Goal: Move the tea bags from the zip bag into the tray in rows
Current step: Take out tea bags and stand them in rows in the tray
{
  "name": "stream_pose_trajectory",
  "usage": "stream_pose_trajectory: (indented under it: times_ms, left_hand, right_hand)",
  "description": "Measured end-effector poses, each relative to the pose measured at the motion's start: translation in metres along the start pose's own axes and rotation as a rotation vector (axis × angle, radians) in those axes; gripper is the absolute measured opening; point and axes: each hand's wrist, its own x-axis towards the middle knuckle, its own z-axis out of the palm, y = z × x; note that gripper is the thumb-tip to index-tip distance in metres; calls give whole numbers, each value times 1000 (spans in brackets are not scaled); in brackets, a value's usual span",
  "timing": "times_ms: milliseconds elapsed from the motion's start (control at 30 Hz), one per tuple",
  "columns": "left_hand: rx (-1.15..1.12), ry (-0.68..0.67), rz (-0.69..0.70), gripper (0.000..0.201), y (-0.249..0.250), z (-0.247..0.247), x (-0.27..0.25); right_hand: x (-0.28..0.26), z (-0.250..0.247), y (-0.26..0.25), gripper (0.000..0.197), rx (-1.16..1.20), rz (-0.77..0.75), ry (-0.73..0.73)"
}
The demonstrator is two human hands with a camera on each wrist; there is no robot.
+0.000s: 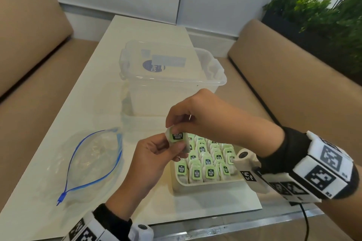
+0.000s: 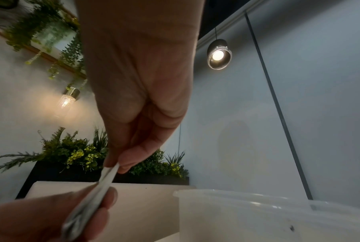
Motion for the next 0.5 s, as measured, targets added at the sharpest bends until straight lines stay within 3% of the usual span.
stream_pose_trajectory:
  times_ms: [67, 167, 267, 400, 500]
  left_hand:
    - [87, -64, -16, 28, -3, -7, -2]
    - [386, -157, -69, 61, -18, -36, -16]
    - [690, -224, -48, 52, -37, -75, -47]
    - [1077, -351, -101, 64, -86, -139, -78]
    - [1391, -560, -136, 71, -126, -167, -85]
  right_hand:
    - [-4, 1, 5, 6, 49, 28, -22]
    - [-19, -4, 21, 7, 72, 123, -94]
    - [-39, -8, 50, 10, -24, 290, -231]
    - [-59, 3, 95, 13, -210, 491, -459]
    - [-68, 20, 120, 14, -206, 555, -617]
